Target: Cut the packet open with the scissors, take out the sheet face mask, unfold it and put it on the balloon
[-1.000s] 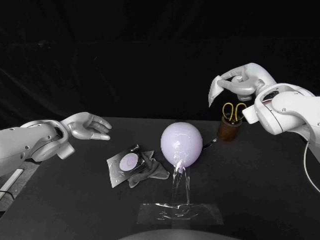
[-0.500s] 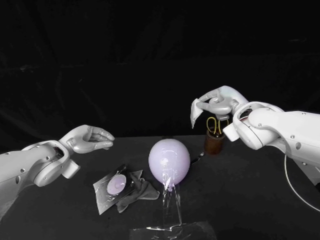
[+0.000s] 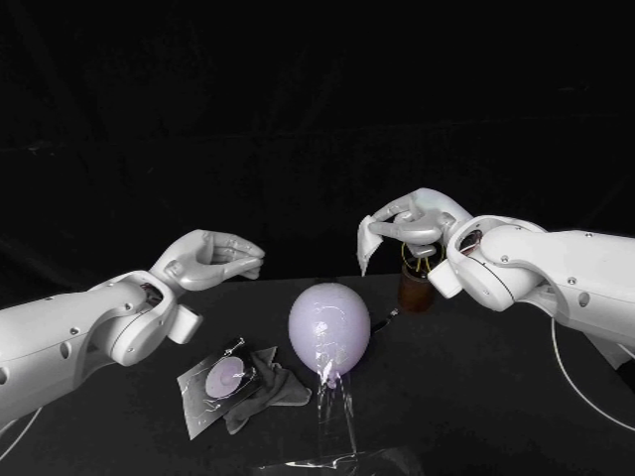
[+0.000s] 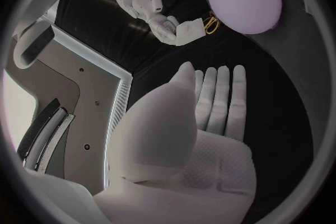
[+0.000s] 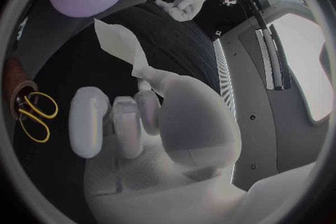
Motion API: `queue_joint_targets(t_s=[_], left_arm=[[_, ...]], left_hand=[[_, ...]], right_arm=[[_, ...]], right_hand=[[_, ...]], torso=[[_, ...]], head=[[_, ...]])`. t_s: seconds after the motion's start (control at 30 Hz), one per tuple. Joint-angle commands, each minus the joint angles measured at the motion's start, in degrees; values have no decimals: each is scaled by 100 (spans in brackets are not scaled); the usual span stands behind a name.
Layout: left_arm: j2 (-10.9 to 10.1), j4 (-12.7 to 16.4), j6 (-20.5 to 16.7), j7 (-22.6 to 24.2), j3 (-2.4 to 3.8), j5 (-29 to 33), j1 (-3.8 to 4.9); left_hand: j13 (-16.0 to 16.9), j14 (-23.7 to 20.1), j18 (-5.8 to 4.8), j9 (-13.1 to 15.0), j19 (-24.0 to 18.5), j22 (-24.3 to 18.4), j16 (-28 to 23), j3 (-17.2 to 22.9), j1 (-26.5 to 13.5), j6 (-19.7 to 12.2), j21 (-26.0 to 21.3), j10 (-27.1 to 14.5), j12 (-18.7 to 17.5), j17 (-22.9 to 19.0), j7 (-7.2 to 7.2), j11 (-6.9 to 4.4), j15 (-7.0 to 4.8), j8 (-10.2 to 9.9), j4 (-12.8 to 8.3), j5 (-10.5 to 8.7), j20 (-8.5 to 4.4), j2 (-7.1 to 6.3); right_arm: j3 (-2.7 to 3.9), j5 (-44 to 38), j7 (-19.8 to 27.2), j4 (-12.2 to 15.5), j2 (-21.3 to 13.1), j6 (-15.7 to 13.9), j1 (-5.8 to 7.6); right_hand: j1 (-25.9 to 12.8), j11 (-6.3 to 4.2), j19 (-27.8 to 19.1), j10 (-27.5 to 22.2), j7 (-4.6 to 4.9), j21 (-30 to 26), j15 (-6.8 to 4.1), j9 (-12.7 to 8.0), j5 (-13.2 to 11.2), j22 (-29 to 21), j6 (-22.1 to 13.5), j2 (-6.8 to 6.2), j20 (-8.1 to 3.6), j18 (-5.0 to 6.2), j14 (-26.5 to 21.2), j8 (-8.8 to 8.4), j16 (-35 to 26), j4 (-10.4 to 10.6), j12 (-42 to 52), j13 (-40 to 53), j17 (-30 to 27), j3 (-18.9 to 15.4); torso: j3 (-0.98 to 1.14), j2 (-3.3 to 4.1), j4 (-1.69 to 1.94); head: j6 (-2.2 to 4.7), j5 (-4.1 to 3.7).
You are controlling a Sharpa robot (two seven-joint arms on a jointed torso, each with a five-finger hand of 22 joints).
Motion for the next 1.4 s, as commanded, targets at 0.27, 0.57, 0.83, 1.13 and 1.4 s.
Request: queue_joint_targets(t_s=[0.27, 0.57, 0.83, 1.13, 1.4], left_arm=[[596, 0, -822, 130, 16, -70, 46], [1035, -158, -882, -357, 22, -439, 52], [1313, -234, -921, -503, 26, -739, 54], [1434, -264, -946, -643, 29, -967, 54], [1448, -261, -826, -777, 30, -1131, 54]], left_hand=[[1, 132, 69, -105, 61, 3, -85, -40, -329, 76, 33, 84, -113, -49, 24, 18, -4, -106, 0, -17, -9, -165], [11, 162, 66, -159, 57, -15, -139, -146, -626, 123, 15, 123, -150, -74, 29, 20, 1, -148, -1, -18, 5, -204], [15, 149, 65, -178, 42, -29, -180, -177, -653, 181, -4, 160, -160, -89, -15, -5, -6, -148, -25, -17, 13, -230], [10, 140, 66, -206, 32, -42, -216, -249, -696, 185, -20, 140, -196, -102, 4, 9, 1, -175, -11, -19, 22, -314], [12, 135, 66, -224, 27, -54, -245, -341, -791, 206, -35, 125, -222, -110, 16, 22, 14, -184, -13, -19, 29, -349]], right_arm=[[0, 308, 100, 194, 26, 372, -40], [0, 347, 147, 168, 173, 256, -59], [0, 402, 174, 151, 294, 139, -69], [1, 435, 188, 100, 377, 91, -75], [1, 445, 203, 86, 409, 62, -78]], right_hand=[[7, -106, -16, 182, -16, -30, -34, 275, 18, 713, 49, 64, -21, 0, 588, 276, 20, -11, 17, 658, 1510, 30], [-4, -104, -26, 177, -14, -47, -32, 280, 17, 702, 40, 71, -21, 4, 588, 282, 20, -10, 9, 652, 1510, 39], [-7, -103, -26, 175, -14, -47, -32, 282, 18, 703, 37, 73, -21, 4, 588, 285, 20, -11, 6, 651, 1510, 43], [-7, -103, -26, 175, -14, -47, -32, 282, 18, 703, 37, 73, -21, 4, 588, 285, 20, -11, 6, 651, 1510, 43], [-7, -103, -26, 175, -14, -47, -32, 282, 18, 703, 37, 73, -21, 4, 588, 285, 20, -11, 6, 651, 1510, 43]], torso=[[-3, 9, 10], [-7, 5, -3], [-8, 12, 9], [-9, 6, 7], [-8, 7, 7]], head=[[-74, 30], [-120, 48], [-133, 40], [-138, -7], [-144, 0]])
